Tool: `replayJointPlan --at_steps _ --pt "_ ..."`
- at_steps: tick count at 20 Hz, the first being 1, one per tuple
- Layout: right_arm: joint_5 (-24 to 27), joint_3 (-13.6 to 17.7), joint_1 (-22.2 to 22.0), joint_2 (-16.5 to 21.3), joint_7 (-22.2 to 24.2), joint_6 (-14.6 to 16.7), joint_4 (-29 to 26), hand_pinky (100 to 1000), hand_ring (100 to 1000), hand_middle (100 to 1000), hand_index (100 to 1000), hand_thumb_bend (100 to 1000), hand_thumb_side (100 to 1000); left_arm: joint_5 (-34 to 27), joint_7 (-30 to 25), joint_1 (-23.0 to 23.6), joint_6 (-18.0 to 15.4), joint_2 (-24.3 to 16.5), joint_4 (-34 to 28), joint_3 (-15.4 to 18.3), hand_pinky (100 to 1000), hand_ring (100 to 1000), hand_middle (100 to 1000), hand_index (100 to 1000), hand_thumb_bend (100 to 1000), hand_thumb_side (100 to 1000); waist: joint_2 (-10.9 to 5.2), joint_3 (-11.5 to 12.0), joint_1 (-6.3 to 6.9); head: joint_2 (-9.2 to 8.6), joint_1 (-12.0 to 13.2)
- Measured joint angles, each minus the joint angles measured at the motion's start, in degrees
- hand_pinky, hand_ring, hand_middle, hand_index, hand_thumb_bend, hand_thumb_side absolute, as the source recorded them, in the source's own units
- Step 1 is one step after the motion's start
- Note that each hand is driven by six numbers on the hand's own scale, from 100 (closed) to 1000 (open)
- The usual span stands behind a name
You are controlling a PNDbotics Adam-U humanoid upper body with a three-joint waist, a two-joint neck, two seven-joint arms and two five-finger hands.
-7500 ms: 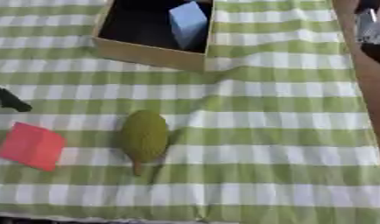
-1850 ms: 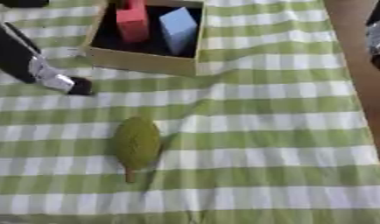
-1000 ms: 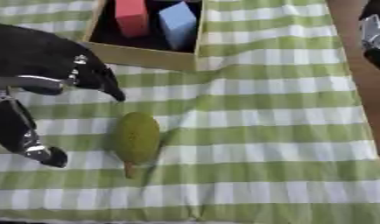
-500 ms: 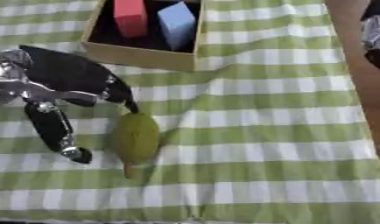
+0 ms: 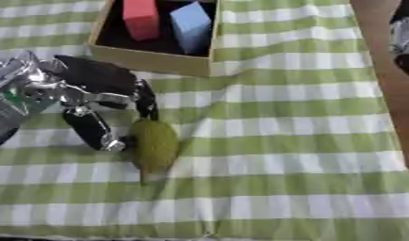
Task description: Pick up objects on the table and place them in the box.
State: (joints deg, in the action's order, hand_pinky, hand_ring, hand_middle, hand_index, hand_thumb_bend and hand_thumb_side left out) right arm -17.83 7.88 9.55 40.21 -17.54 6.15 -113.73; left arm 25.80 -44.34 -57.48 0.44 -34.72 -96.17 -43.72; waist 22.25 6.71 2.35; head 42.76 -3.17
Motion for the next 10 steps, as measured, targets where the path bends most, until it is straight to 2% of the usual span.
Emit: replayJointPlan --at_steps 5,10 --pt "0.0 0.1 -0.4 -0.1 0.0 0.0 0.0 893 841 630 837 100 428 -2.9 3.2 0.4 2.8 -1.2 -4.5 2.4 725 611 520 667 100 123 0.0 0.2 0.0 0.0 -0.4" --pt "0.0 0.2 -0.6 -0.1 0.0 0.0 0.0 893 841 631 837 100 428 -3.5 5.6 0.4 5.2 -4.9 -11.5 8.4 726 613 521 671 100 125 0.0 0.6 0.0 0.0 -0.8"
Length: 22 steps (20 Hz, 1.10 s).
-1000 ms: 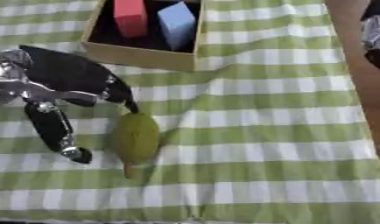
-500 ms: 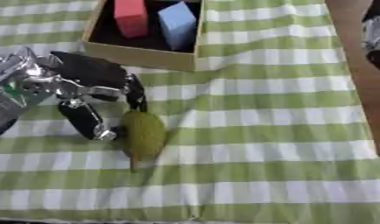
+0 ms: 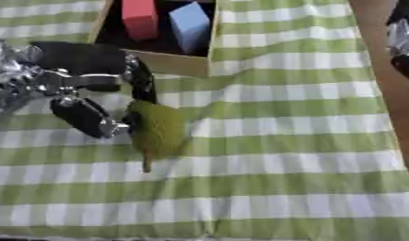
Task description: Pick up objects on the table and place them in the box.
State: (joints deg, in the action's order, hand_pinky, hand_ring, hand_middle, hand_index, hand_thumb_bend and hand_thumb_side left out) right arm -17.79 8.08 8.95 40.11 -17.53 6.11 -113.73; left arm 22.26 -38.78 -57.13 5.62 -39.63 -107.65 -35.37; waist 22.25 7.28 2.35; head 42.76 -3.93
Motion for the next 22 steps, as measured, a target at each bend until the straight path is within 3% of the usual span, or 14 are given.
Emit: replayJointPlan --at_steps 3,7,16,22 --pt "0.0 0.0 -0.2 0.0 -0.1 0.0 0.0 893 841 631 836 100 429 1.1 1.3 -0.9 0.5 -1.8 -2.3 4.1 731 619 523 670 100 114 0.0 0.2 0.0 0.0 -0.2" --pt "0.0 0.0 -0.3 0.0 -0.1 0.0 0.0 893 841 632 836 100 429 4.3 3.8 -4.5 -0.2 -1.7 0.3 8.5 734 633 528 673 100 100 0.0 0.4 0.0 0.0 -0.3" --pt "-0.1 0.0 0.1 0.5 -0.2 0.5 0.0 893 841 631 836 100 428 17.9 12.6 -11.3 -7.6 7.0 21.5 12.0 737 632 535 672 100 100 0.0 -0.5 0.0 -0.06 -0.1" --pt "-0.1 0.0 0.6 0.5 -0.1 0.5 0.0 894 842 631 836 100 427 28.0 18.6 -13.8 -10.7 13.3 35.0 14.2 738 632 544 678 100 100 0.06 -1.2 0.0 -0.54 0.4"
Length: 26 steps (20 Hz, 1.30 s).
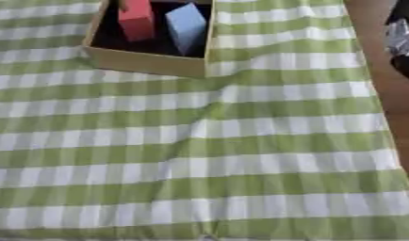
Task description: Pick up objects on the table and place them in the box.
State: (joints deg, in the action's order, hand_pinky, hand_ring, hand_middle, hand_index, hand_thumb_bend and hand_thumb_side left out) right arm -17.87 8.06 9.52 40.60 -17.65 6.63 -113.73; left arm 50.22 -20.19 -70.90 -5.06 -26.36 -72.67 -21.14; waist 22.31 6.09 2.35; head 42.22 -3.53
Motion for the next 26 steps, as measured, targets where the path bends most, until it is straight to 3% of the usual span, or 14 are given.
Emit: replayJointPlan --at_steps 8,10,14,17,18,20,26 --pt "0.0 0.0 0.1 -0.1 0.1 0.1 0.0 893 842 629 836 100 426 9.1 5.3 -0.3 -3.6 5.3 13.3 2.0 746 642 560 693 100 100 0.01 -0.6 -0.02 -0.24 0.5" --pt "0.0 0.0 0.1 -0.3 0.1 0.1 0.0 893 842 629 836 100 426 9.9 5.6 -0.2 -4.4 6.0 15.0 2.1 758 656 578 714 138 100 0.02 -0.6 -0.02 -0.25 0.6" --pt "0.0 0.0 0.1 -0.6 0.1 0.0 0.0 893 842 628 836 100 426 11.3 4.8 -0.2 -5.8 6.8 17.3 2.6 804 738 684 826 311 100 0.02 -0.6 -0.02 -0.25 0.7" --pt "0.0 0.0 0.1 -0.7 0.2 -0.1 0.0 893 842 628 836 100 425 11.9 3.7 0.0 -6.6 6.9 17.7 2.9 860 804 763 899 496 307 0.02 -0.6 -0.02 -0.25 0.7" --pt "0.0 0.0 0.1 -0.8 0.3 -0.2 0.0 893 842 628 836 100 425 11.9 3.5 0.1 -6.5 6.9 17.6 3.1 871 815 776 910 595 418 0.02 -0.5 -0.02 -0.25 0.7" --pt "0.0 0.0 0.0 -1.0 0.3 -0.2 0.0 893 842 628 836 100 425 11.9 3.0 0.4 -6.2 6.8 16.8 3.5 879 823 787 921 686 513 0.02 -0.5 -0.02 -0.24 0.7" --pt "0.1 0.0 -0.1 -1.0 0.5 -0.5 0.0 893 842 627 836 100 425 7.3 1.5 1.0 -3.8 6.3 9.4 4.9 888 824 790 929 692 580 0.02 -0.1 -0.02 -0.08 0.4"
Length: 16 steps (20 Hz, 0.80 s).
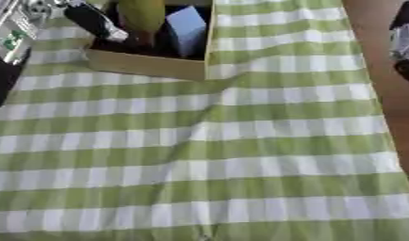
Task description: Pick up objects on the table and place them in the box.
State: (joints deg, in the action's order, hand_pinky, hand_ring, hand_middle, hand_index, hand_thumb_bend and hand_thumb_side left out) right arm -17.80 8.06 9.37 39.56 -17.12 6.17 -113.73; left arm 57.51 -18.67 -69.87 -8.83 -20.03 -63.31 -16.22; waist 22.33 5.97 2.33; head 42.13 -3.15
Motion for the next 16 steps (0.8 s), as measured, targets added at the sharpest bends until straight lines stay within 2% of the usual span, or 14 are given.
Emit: replayJointPlan --at_steps 7,9,10,13,16 --pt "0.0 0.0 -0.3 0.0 -0.1 -0.1 0.0 893 842 628 836 100 428 -7.8 -4.5 0.6 3.5 -3.3 -10.8 1.0 890 823 788 925 628 576 -0.06 0.8 0.0 0.26 -0.4" --pt "0.0 0.0 -0.3 0.0 -0.1 -0.1 0.0 893 842 628 835 100 428 -9.7 -5.5 1.1 4.3 -3.9 -13.2 1.3 886 816 780 921 540 570 -0.07 0.9 -0.01 0.62 -0.5" --pt "0.0 0.0 -0.3 0.0 -0.1 -0.1 0.0 893 841 629 835 100 429 -10.7 -5.6 1.4 4.9 -4.2 -14.5 1.6 881 807 773 920 461 568 -0.07 1.0 -0.01 0.64 -0.5" --pt "0.1 0.0 -0.3 0.0 -0.3 0.1 0.0 893 841 631 834 100 433 -15.7 -3.1 2.9 7.9 -5.5 -20.3 3.7 875 794 760 918 382 580 -0.1 1.1 -0.03 0.67 -0.5" --pt "0.1 0.2 -0.2 0.3 -0.9 0.7 0.0 893 839 633 832 100 441 -24.5 4.7 6.3 12.8 -7.8 -29.0 6.4 859 781 745 906 271 595 -0.26 1.6 -0.25 0.68 -0.8"
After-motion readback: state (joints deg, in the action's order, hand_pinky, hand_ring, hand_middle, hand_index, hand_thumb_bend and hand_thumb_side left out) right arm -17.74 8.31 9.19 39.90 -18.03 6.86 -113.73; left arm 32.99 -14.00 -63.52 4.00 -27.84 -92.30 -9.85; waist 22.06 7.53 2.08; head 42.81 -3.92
